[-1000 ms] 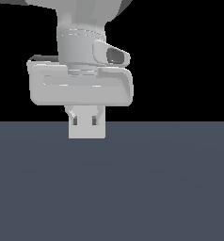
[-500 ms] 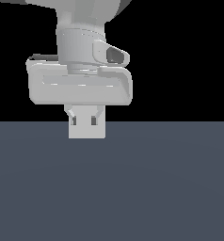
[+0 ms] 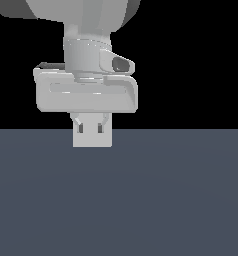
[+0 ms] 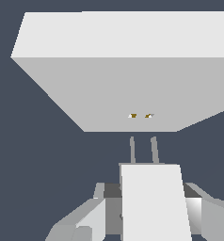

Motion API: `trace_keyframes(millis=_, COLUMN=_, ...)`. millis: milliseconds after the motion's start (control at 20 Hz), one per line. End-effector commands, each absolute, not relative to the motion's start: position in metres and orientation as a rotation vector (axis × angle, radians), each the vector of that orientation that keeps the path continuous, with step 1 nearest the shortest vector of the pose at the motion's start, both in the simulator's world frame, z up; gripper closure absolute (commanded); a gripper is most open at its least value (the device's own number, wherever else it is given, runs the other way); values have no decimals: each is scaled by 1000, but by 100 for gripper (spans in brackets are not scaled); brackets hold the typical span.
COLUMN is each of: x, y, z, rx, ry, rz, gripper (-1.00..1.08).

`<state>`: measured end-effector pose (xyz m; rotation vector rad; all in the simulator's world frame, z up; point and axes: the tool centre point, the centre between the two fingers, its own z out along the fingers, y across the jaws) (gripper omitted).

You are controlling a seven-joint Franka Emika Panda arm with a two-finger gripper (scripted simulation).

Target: Plug the charger into the wall socket.

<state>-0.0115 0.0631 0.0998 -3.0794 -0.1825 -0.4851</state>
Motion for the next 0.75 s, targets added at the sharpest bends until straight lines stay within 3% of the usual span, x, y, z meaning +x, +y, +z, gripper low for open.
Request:
trace_keyframes(millis=0, x=-2, y=64, z=100, rx=-3079, ry=-183, rz=-486, gripper=108)
trace_keyframes(millis=700, x=20, y=67, z=100, rx=-3080, ry=-183, rz=-486, gripper=108)
